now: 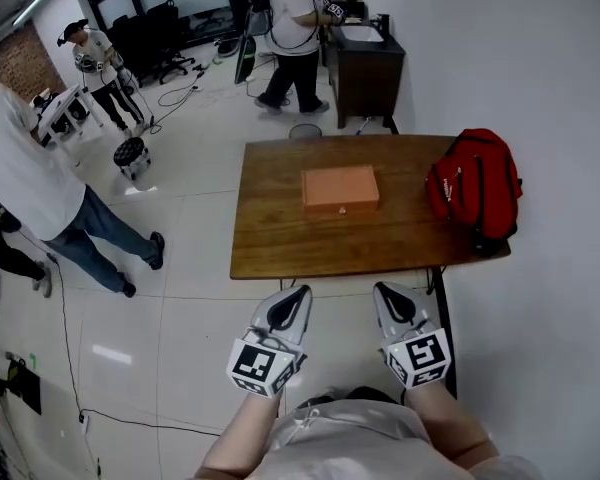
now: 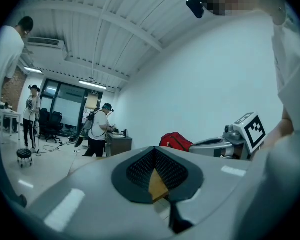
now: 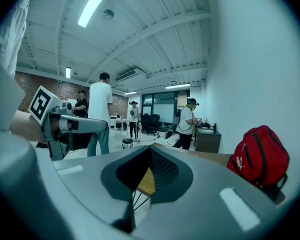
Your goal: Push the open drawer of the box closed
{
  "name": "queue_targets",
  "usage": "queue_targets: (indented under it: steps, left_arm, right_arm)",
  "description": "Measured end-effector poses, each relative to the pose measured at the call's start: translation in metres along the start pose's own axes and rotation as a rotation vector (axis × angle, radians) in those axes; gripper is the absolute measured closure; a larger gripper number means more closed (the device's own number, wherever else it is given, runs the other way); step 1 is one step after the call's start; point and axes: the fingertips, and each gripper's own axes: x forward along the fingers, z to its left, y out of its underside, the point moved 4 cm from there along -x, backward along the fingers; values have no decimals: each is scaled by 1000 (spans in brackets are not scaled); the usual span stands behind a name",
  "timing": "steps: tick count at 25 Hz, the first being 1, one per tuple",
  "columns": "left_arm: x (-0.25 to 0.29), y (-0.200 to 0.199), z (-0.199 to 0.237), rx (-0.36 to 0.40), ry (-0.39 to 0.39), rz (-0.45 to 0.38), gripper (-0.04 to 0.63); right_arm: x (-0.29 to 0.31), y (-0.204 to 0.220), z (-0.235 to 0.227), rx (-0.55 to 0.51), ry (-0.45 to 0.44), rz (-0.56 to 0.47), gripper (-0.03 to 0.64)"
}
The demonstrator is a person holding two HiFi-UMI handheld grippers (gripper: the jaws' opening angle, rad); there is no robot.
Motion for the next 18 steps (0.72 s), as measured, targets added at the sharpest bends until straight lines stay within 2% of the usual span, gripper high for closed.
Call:
queue_targets:
  steps: [6, 12, 18]
  left_arm:
    - [-5, -4, -16, -5, -24, -21, 589]
    - [-3, -5, -38, -6, 7, -23, 590]
    - [-3, -5, -45, -2, 12, -26, 591]
  right_arm:
    - [-23, -1, 0, -8, -21, -12, 612]
    - [-40, -7, -1, -14, -59, -15, 612]
    - [-45, -6, -3, -4, -56, -22, 612]
